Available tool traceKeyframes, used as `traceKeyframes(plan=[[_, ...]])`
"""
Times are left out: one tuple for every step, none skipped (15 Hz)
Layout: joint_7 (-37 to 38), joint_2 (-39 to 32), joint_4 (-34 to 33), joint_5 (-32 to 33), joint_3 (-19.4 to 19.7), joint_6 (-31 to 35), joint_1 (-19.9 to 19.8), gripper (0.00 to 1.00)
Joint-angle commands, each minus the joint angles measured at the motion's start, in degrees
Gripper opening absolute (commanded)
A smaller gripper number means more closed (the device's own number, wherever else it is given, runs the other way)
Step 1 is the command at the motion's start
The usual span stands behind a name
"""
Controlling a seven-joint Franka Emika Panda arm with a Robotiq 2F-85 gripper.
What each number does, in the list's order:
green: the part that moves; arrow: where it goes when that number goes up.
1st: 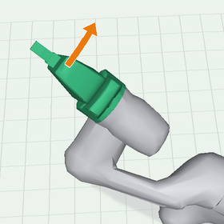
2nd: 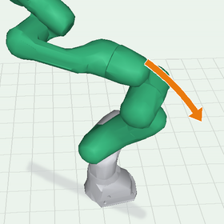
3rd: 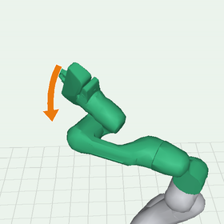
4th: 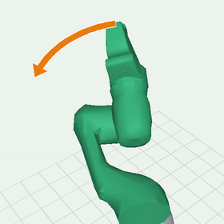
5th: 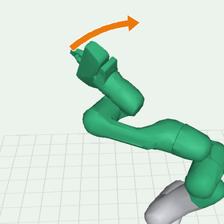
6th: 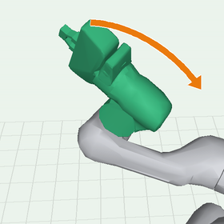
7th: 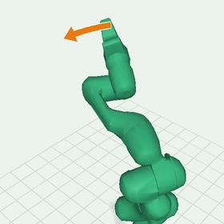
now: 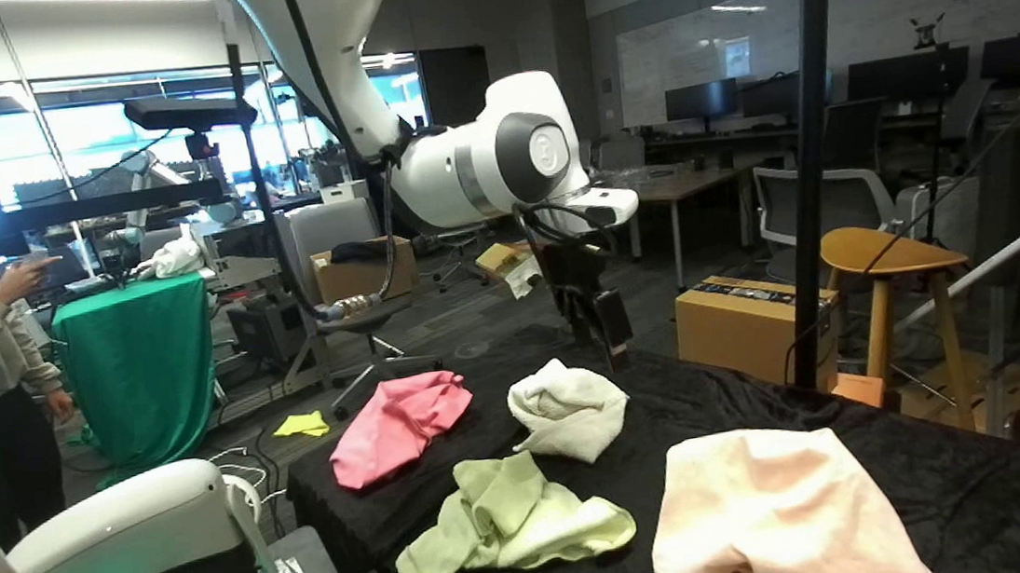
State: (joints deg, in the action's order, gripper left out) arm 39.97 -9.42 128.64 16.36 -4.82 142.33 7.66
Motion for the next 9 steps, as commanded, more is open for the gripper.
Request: traceKeyframes(plan=[[-5.17,-5.06,-3.93,-3.93,-1.67,-0.64,2.51,1.00],[-5.96,-5.84,-4.40,-4.71,-1.99,-1.10,3.27,1.00],[-7.46,-7.11,-5.16,-6.19,-2.54,-1.33,3.86,1.00],[-8.42,-8.50,-5.92,-7.47,-3.02,-1.56,4.57,1.00],[-9.44,-9.22,-6.48,-8.44,-3.34,-2.30,5.30,1.00],[-10.17,-10.30,-7.27,-9.52,-3.73,-2.78,6.07,1.00],[-10.85,-10.93,-7.79,-10.23,-3.96,-3.16,6.82,1.00],[-11.03,-12.04,-8.63,-10.58,-4.04,-3.31,7.71,1.00],[-11.83,-12.65,-9.31,-11.63,-4.51,-3.61,8.31,1.00]])
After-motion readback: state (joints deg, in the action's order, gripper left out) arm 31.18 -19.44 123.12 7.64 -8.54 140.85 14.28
